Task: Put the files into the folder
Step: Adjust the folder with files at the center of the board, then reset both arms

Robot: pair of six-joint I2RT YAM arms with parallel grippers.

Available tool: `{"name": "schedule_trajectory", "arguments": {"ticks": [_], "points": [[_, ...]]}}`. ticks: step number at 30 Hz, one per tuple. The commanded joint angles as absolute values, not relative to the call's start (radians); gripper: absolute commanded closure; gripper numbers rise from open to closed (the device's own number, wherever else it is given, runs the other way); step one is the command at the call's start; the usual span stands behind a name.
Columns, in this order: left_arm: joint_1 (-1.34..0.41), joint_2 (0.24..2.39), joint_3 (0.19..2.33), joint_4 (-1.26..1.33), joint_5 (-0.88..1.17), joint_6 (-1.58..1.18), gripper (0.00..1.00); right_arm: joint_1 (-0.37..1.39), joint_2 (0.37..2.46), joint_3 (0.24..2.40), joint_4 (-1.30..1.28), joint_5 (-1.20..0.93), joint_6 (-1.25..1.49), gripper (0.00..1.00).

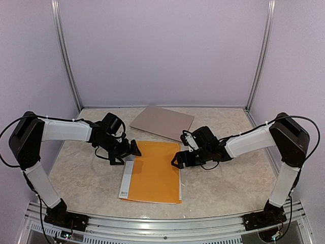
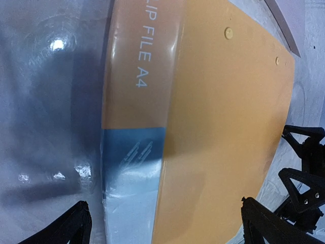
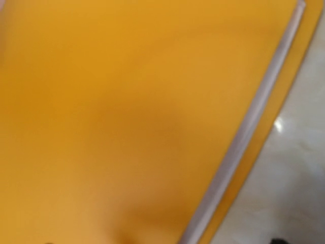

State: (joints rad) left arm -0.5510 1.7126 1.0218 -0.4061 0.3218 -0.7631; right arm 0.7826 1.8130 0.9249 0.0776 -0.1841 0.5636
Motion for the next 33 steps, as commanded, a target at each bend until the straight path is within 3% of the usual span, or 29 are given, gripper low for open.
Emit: {"name": "schedule_trajectory", "arguments": {"ticks": [1,19,27,33], "points": [[-0.583,1.748,1.018,-0.343,0.336,-0.787,0.01,0.789,1.842,0.931,0.113,-0.247,0.578,0.11],[-0.615,1.864,1.15,-0.341,0.305,-0.802,0.01,0.752,1.869,1.026,0.041,-0.164,0.5,0.13],[-0.581,1.716,1.112,-0.431,0.159,-0.77,0.01,0.747,1.761,1.068,-0.118,-0.021,0.404,0.06],[-0.569,1.551,1.068,-0.478,-0.095,-0.727,0.01,0.747,1.604,1.041,-0.167,0.199,0.336,0.02]]}}
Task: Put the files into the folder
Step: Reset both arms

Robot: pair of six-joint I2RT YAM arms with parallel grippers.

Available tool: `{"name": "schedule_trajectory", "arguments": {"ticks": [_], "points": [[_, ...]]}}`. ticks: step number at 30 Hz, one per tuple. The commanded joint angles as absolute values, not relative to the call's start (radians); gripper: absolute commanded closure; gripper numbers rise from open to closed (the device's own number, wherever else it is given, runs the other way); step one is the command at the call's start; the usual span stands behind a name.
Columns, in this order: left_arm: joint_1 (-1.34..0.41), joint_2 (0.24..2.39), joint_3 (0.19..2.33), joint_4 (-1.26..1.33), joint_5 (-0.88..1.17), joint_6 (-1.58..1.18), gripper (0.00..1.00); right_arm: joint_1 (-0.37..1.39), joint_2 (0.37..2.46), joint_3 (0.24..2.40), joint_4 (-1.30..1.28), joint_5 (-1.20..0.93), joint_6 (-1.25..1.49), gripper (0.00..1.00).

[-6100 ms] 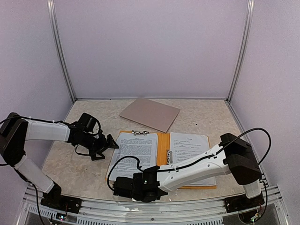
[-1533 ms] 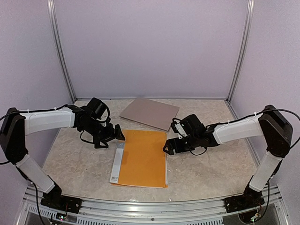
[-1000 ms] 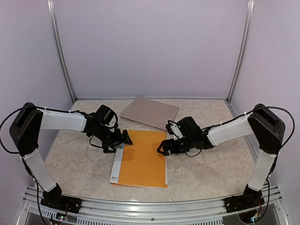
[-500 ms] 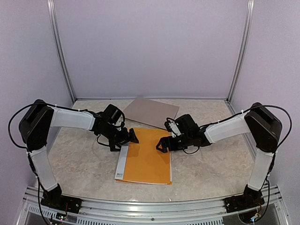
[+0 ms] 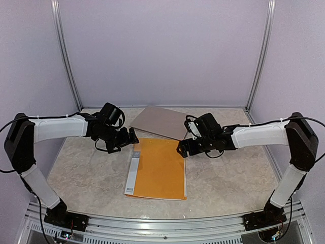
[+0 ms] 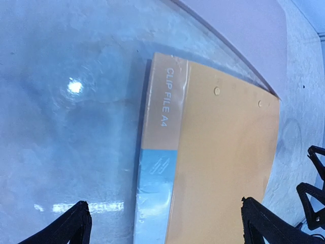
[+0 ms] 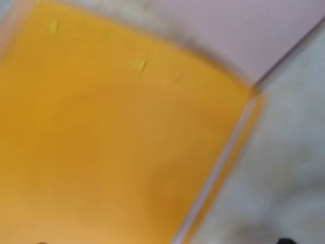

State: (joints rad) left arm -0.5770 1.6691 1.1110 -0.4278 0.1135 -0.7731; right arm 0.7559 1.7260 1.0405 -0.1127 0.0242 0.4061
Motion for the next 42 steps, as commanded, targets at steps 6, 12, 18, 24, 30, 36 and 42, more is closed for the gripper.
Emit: {"name": "schedule_trajectory", "arguments": {"ticks": [6,12,18,24,30,36,42], "points": [[-0.571,1.335,0.969,-0.423,-0.307,-0.604,0.01,0.747,1.414,0.913,-0.019,0.4,0.213,0.01],[-0.566,1.088,0.811,-0.209,-0.42,-0.415,0.01,0.739,1.262,0.825,0.11,0.488,0.114,0.01],[-0.539,0.86,0.711,-0.044,-0.361,-0.242,0.01,0.714,1.141,0.749,0.18,0.54,0.072,0.01],[-0.538,0.836,0.678,-0.009,-0.33,-0.181,0.01,0.712,1.097,0.699,0.216,0.57,0.04,0.01],[-0.538,0.889,0.673,-0.008,-0.385,-0.179,0.01,0.711,1.086,0.66,0.249,0.571,0.034,0.01],[-0.538,0.871,0.648,0.038,-0.373,-0.182,0.01,0.71,1.087,0.651,0.268,0.569,0.04,0.01],[-0.538,0.867,0.649,0.034,-0.362,-0.194,0.01,0.71,1.106,0.654,0.269,0.557,0.054,0.01]]}}
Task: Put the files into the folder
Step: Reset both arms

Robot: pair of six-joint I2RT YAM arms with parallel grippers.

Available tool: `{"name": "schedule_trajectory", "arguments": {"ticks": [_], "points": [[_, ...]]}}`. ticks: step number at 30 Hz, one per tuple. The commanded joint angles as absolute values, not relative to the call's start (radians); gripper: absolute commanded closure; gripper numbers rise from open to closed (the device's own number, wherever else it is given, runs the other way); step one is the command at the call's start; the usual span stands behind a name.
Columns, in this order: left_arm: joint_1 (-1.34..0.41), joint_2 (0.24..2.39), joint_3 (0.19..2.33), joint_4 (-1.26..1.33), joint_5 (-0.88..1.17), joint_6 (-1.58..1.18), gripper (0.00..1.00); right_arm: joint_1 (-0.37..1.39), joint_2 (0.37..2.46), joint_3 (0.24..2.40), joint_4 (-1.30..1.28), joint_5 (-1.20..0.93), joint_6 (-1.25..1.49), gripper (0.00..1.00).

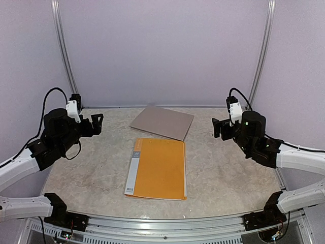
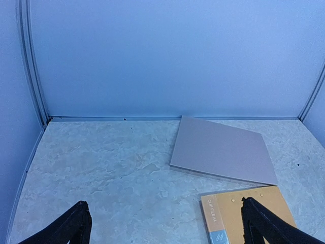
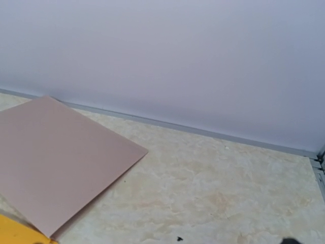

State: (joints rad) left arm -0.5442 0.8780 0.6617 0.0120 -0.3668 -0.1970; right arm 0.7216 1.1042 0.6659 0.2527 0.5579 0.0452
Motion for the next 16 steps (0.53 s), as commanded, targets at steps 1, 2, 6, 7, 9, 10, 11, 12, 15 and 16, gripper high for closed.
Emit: {"name": "schedule_trajectory", "arguments": {"ticks": [1,2,6,7,9,10,11,12,15,16], "points": [[-0.538,0.867,0.649,0.034,-0.357,-0.196,0.01,0.71,1.108,0.656,0.269,0.554,0.054,0.01],[-0.538,0.869,0.649,0.032,-0.356,-0.196,0.01,0.71,1.109,0.659,0.267,0.554,0.054,0.01],[-0.538,0.874,0.65,0.03,-0.357,-0.199,0.01,0.71,1.109,0.66,0.263,0.555,0.052,0.01],[-0.538,0.875,0.65,0.028,-0.357,-0.2,0.01,0.71,1.108,0.66,0.261,0.554,0.054,0.01],[-0.538,0.877,0.651,0.026,-0.358,-0.201,0.01,0.71,1.105,0.657,0.261,0.553,0.055,0.01],[-0.538,0.877,0.65,0.026,-0.359,-0.2,0.01,0.71,1.104,0.655,0.259,0.552,0.057,0.01],[-0.538,0.877,0.65,0.025,-0.359,-0.201,0.01,0.71,1.102,0.655,0.258,0.552,0.056,0.01],[-0.538,0.879,0.65,0.026,-0.36,-0.201,0.01,0.709,1.101,0.655,0.255,0.552,0.056,0.01],[-0.538,0.88,0.652,0.026,-0.361,-0.202,0.01,0.71,1.099,0.654,0.252,0.553,0.056,0.01],[-0.538,0.882,0.652,0.026,-0.362,-0.201,0.01,0.71,1.094,0.649,0.258,0.552,0.054,0.01]]}}
